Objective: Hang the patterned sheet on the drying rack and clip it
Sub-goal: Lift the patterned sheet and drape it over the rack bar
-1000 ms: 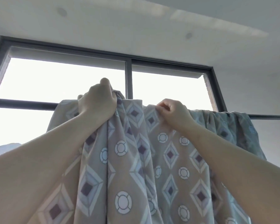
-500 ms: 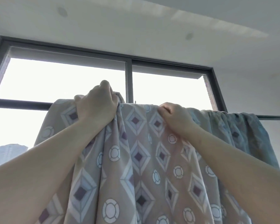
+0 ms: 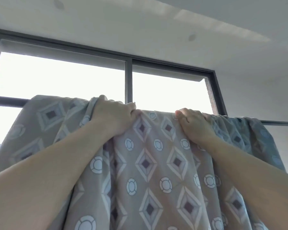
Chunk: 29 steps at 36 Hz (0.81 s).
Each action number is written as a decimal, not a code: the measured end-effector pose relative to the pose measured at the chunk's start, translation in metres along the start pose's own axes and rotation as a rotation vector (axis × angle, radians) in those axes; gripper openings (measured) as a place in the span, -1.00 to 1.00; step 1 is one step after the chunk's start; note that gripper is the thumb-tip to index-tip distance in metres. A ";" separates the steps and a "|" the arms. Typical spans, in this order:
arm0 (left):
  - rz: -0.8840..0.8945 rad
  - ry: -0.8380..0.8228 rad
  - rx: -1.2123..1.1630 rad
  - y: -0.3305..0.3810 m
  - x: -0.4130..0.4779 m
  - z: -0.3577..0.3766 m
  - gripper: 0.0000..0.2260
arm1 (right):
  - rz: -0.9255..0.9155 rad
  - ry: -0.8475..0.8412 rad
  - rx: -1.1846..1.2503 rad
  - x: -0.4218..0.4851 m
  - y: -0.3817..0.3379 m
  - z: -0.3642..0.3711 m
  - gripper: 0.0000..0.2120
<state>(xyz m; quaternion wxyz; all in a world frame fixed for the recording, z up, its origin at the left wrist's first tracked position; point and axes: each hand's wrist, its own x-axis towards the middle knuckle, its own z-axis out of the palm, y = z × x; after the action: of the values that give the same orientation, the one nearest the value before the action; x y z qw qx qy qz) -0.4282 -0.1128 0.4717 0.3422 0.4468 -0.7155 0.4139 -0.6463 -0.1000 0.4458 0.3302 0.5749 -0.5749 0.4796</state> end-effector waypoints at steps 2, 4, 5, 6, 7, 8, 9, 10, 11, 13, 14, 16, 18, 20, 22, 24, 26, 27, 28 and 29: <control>-0.078 -0.014 0.019 -0.010 -0.001 0.003 -0.51 | 0.051 -0.026 -0.051 0.002 0.008 -0.001 -0.58; -0.124 -0.027 0.015 -0.012 0.000 0.003 -0.50 | 0.107 -0.045 -0.126 0.006 0.009 -0.001 -0.58; -0.136 -0.028 0.007 -0.011 0.002 0.001 -0.51 | 0.128 -0.041 -0.152 0.009 0.006 -0.002 -0.59; -0.137 -0.030 -0.011 -0.007 0.003 0.000 -0.53 | 0.133 -0.026 -0.154 0.010 0.000 -0.003 -0.59; -0.127 -0.026 -0.038 -0.003 0.004 -0.001 -0.55 | 0.107 -0.008 -0.121 0.011 -0.007 -0.003 -0.60; -0.107 -0.013 -0.071 0.001 0.005 -0.003 -0.58 | 0.043 0.001 -0.051 0.010 -0.017 -0.003 -0.61; -0.081 0.014 -0.107 0.006 0.005 -0.005 -0.62 | -0.047 -0.011 0.036 0.008 -0.026 -0.001 -0.63; -0.059 0.045 -0.145 0.009 0.004 -0.006 -0.66 | -0.136 -0.038 0.105 0.005 -0.034 0.000 -0.64; -0.054 0.075 -0.184 0.012 0.003 -0.007 -0.70 | -0.194 -0.066 0.135 0.004 -0.040 0.003 -0.66; -0.083 0.123 -0.211 0.014 0.000 -0.011 -0.75 | -0.216 -0.066 0.148 0.005 -0.039 0.008 -0.69; -0.093 0.169 -0.178 0.014 -0.002 -0.013 -0.75 | -0.203 -0.039 0.186 0.008 -0.036 0.008 -0.72; -0.093 0.292 -0.018 0.008 -0.008 -0.016 -0.75 | -0.160 -0.005 0.279 0.014 -0.026 0.006 -0.74; -0.135 0.292 0.116 -0.004 -0.015 -0.022 -0.74 | -0.112 0.001 0.257 0.018 -0.017 0.003 -0.75; -0.232 0.153 0.125 -0.019 -0.021 -0.023 -0.64 | -0.057 0.013 0.160 0.021 -0.010 0.001 -0.76; -0.317 0.018 0.015 -0.030 -0.027 -0.022 -0.53 | -0.003 0.042 0.044 0.022 -0.012 0.000 -0.76; -0.340 0.006 -0.072 -0.034 -0.031 -0.018 -0.55 | 0.026 0.078 -0.022 0.021 -0.027 0.000 -0.76; -0.361 0.014 -0.075 -0.035 -0.033 -0.016 -0.59 | -0.032 0.103 0.048 0.018 -0.051 0.002 -0.76; -0.375 0.007 -0.068 -0.035 -0.034 -0.015 -0.58 | -0.090 0.069 0.125 0.016 -0.064 0.005 -0.76; -0.384 -0.001 -0.065 -0.035 -0.034 -0.014 -0.57 | -0.152 0.003 0.195 0.014 -0.077 0.008 -0.75; -0.385 -0.001 -0.065 -0.035 -0.035 -0.014 -0.56 | -0.199 -0.065 0.244 0.012 -0.087 0.014 -0.74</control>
<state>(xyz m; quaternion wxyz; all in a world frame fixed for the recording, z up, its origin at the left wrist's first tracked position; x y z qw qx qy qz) -0.3813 -0.0971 0.4576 0.4287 0.5644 -0.6301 0.3172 -0.5607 -0.1062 0.4670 0.2851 0.6801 -0.4630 0.4918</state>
